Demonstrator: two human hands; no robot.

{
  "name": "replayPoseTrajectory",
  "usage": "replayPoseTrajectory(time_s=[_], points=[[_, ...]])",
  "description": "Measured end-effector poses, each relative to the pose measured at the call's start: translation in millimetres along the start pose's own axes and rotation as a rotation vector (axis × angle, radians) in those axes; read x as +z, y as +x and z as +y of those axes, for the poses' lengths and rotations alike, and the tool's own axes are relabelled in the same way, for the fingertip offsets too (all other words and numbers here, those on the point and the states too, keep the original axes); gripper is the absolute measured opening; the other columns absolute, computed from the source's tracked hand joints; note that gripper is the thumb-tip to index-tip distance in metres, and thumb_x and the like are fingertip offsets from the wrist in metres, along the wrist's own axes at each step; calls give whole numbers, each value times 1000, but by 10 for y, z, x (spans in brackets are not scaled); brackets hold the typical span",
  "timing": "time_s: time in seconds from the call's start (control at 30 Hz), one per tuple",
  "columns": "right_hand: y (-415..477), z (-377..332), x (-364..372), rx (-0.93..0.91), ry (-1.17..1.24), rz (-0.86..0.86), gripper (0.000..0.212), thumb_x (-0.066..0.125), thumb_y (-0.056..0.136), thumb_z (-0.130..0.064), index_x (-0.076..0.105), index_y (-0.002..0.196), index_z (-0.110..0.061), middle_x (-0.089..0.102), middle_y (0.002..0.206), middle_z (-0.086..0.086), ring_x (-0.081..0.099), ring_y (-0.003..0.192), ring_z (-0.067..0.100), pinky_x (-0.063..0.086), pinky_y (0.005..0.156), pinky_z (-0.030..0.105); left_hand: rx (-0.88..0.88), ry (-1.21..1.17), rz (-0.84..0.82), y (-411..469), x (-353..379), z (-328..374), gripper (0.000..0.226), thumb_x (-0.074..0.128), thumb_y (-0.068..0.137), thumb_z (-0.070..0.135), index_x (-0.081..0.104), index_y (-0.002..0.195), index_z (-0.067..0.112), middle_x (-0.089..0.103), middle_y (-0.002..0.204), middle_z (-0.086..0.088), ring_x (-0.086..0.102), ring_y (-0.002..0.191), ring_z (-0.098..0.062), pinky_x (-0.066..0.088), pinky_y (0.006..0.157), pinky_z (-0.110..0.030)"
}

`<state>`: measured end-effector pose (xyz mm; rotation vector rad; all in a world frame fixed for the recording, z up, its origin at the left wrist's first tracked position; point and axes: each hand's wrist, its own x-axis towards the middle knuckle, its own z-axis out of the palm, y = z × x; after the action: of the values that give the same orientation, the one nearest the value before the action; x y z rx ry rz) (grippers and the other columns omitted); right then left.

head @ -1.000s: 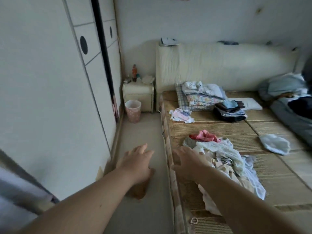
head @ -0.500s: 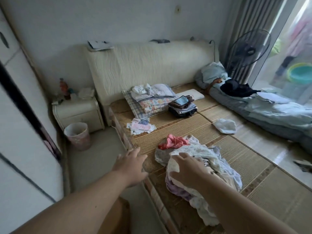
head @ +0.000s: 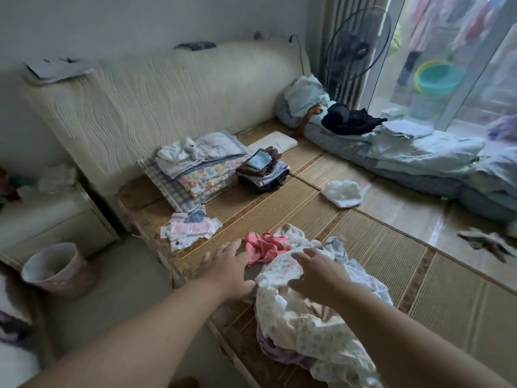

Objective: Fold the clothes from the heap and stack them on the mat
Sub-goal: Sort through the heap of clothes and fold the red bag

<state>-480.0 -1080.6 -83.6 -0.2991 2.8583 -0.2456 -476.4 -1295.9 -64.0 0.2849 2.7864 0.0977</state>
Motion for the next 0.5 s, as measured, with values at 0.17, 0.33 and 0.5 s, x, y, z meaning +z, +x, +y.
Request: replayPoseTrajectory(time_s=[0.17,0.33,0.5], points=[[392,224,-82,51,29,20,65,59,83,-56,38,139,-32,42,141,-3,50,122,22,40,95,47,69,5,-3,567,-128,119,72,48,85,55,22,149,33,7,161,-1,7,147,-23,10,115,-55],[545,453,-122,137,64,22,67,57,83,-58,33,142,-36,35,150,-2,46,129,23,36,103,51,167,34,-11,1062,-209,302,73,50,84,55,22,149,35,8,161,0,8,147,-23,10,115,-55],[622,682,-160,267,113,86,63,58,82,-57,38,138,-35,42,141,-5,49,124,20,35,99,49,314,74,-26,1513,-241,514,70,53,83,55,28,145,36,9,160,1,10,147,-22,12,114,-56]])
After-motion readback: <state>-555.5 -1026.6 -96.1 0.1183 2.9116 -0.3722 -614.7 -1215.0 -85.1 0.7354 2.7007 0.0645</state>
